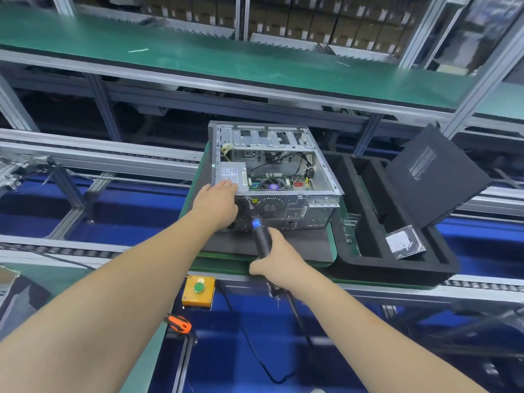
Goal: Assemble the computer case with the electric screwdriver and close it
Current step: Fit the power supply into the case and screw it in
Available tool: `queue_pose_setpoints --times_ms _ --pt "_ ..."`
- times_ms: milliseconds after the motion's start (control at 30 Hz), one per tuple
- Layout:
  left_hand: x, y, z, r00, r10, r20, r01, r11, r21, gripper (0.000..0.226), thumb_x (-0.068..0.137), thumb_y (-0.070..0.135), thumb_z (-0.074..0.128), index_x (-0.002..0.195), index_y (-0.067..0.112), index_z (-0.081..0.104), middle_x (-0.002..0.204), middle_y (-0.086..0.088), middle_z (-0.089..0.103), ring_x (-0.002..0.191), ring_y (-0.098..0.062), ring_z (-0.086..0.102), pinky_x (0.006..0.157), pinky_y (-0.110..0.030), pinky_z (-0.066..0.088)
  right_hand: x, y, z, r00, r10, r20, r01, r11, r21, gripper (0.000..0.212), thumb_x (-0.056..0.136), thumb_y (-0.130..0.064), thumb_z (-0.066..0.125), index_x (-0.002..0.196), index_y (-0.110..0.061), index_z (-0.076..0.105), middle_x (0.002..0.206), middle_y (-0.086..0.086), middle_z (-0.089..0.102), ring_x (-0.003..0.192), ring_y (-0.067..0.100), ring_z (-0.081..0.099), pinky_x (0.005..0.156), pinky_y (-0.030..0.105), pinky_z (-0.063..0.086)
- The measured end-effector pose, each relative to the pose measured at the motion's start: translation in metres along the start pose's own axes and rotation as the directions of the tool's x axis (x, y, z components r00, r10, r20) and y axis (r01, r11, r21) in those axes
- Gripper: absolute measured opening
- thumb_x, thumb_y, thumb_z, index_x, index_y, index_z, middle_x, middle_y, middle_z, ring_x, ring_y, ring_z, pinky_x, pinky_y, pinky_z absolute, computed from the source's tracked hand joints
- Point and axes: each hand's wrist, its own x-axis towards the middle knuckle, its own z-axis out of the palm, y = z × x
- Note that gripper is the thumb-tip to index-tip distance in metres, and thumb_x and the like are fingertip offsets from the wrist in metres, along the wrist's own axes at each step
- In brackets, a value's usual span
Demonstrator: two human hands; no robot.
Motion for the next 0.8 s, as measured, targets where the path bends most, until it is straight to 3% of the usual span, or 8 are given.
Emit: queue_pose_setpoints --times_ms 67,133,267,367,467,533,700,800 --pt "0.0 0.006 0.003 0.994 -0.055 -0.09 0.054 0.998 -0.012 0.031 0.094 0.018 0.045 0.123 0.014 0.056 0.129 -0.004 0.057 0.12 -0.024 0.052 0.112 -0.043 0.035 -0.006 0.018 -0.023 1.0 0.0 -0.01 0.001 0.998 0.063 0.083 0.075 -0.023 0.071 0.147 -0.04 0.033 0.093 0.005 0.064 0.053 0.016 0.056 0.051 0.031 0.054" --pt "0.003 0.022 0.007 0.965 -0.116 -0.237 0.101 0.992 -0.075 0.019 0.089 0.015 0.047 0.101 0.013 0.061 0.108 -0.005 0.066 0.094 -0.027 0.056 0.094 -0.042 0.046 -0.01 0.036 -0.051 0.998 -0.008 -0.061 0.014 0.995 0.097 0.079 0.075 -0.026 0.072 0.144 -0.045 0.036 0.09 0.005 0.063 0.046 0.013 0.051 0.048 0.029 0.052" --pt "0.016 0.091 0.006 0.942 -0.1 -0.321 -0.024 0.933 -0.36 0.028 0.093 0.017 0.051 0.114 0.017 0.07 0.109 -0.004 0.071 0.101 -0.029 0.061 0.084 -0.041 0.051 -0.003 0.059 -0.11 0.971 -0.031 -0.235 0.058 0.993 0.107 0.074 0.087 -0.042 0.076 0.149 -0.037 0.036 0.105 0.0 0.068 0.062 0.013 0.059 0.048 0.021 0.049" --pt "0.028 0.15 0.003 0.967 -0.043 -0.25 -0.093 0.857 -0.506 0.026 0.097 0.023 0.047 0.11 0.023 0.07 0.105 0.001 0.071 0.092 -0.025 0.063 0.074 -0.037 0.052 0.01 0.07 -0.148 0.932 -0.06 -0.358 0.109 0.987 0.119 0.059 0.097 -0.045 0.068 0.148 -0.026 0.044 0.119 -0.007 0.066 0.099 0.019 0.067 0.08 0.031 0.057" --pt "0.041 0.206 0.005 0.983 -0.022 -0.181 -0.092 0.798 -0.595 0.024 0.098 0.027 0.047 0.105 0.028 0.069 0.096 0.004 0.071 0.081 -0.022 0.063 0.068 -0.035 0.052 0.027 0.087 -0.182 0.905 -0.078 -0.418 0.163 0.971 0.173 0.03 0.1 -0.041 0.063 0.127 -0.032 0.052 0.105 -0.013 0.063 0.087 0.005 0.061 0.067 0.023 0.049" --pt "0.049 0.241 0.016 0.99 -0.028 -0.14 -0.068 0.771 -0.633 0.023 0.097 0.027 0.048 0.104 0.028 0.07 0.091 0.003 0.073 0.08 -0.022 0.064 0.07 -0.036 0.054 0.042 0.101 -0.206 0.901 -0.077 -0.427 0.194 0.952 0.237 0.025 0.1 -0.037 0.063 0.122 -0.034 0.052 0.103 -0.009 0.065 0.083 0.007 0.061 0.058 0.016 0.046" --pt "0.076 0.313 0.066 0.998 -0.068 0.004 0.058 0.824 -0.564 0.02 0.098 0.02 0.052 0.104 0.016 0.071 0.095 -0.007 0.074 0.092 -0.031 0.066 0.079 -0.039 0.054 0.099 0.146 -0.264 0.946 -0.065 -0.318 0.164 0.94 0.298 0.032 0.097 -0.03 0.064 0.126 -0.028 0.05 0.108 0.0 0.066 0.087 0.017 0.063 0.067 0.031 0.05" --pt "0.101 0.335 0.083 0.984 -0.155 0.091 0.179 0.902 -0.394 0.018 0.1 0.021 0.052 0.105 0.011 0.066 0.1 -0.012 0.071 0.095 -0.036 0.066 0.077 -0.038 0.053 0.134 0.172 -0.295 0.974 -0.063 -0.217 0.129 0.943 0.306 0.027 0.091 -0.028 0.063 0.115 -0.029 0.051 0.102 0.001 0.066 0.078 0.014 0.059 0.065 0.032 0.046"
